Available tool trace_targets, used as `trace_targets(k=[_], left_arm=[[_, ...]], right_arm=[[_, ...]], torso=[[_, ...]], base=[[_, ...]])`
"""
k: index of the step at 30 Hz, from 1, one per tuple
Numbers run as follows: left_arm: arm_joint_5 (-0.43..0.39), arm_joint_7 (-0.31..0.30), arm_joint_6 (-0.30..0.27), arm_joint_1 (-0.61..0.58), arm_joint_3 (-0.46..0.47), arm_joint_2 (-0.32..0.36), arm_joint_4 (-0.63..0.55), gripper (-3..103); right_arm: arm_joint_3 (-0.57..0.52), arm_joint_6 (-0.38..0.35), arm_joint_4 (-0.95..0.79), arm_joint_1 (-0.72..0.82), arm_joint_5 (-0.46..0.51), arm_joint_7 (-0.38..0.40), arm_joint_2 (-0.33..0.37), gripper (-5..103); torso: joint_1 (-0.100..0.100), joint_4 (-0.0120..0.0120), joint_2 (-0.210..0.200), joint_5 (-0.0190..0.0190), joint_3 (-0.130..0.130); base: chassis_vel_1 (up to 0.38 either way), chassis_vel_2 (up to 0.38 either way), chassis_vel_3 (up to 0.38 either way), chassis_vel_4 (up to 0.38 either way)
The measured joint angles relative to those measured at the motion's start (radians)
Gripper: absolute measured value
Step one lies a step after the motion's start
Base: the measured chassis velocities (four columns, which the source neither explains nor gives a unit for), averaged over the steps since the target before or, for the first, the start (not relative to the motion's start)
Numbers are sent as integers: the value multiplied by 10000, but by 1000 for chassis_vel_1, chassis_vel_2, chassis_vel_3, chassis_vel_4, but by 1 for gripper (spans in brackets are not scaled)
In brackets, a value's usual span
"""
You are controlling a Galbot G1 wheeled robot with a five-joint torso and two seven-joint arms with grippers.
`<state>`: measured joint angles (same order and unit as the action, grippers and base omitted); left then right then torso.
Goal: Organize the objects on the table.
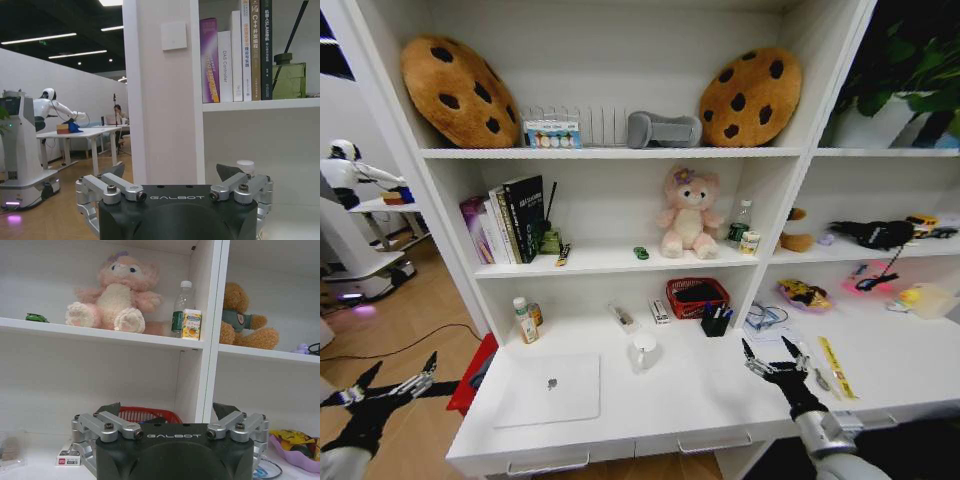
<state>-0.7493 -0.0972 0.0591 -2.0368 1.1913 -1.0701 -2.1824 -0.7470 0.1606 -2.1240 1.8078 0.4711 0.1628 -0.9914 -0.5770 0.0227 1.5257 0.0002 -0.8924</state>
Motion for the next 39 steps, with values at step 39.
trace_targets(k=[39], left_arm=[[1, -2, 0, 0, 0, 1, 0, 100]], right_arm=[[-1, 1, 0, -1, 0, 0, 1, 100]], torso=[[-2, 2, -1, -3, 0]], base=[[141, -122, -126, 142]])
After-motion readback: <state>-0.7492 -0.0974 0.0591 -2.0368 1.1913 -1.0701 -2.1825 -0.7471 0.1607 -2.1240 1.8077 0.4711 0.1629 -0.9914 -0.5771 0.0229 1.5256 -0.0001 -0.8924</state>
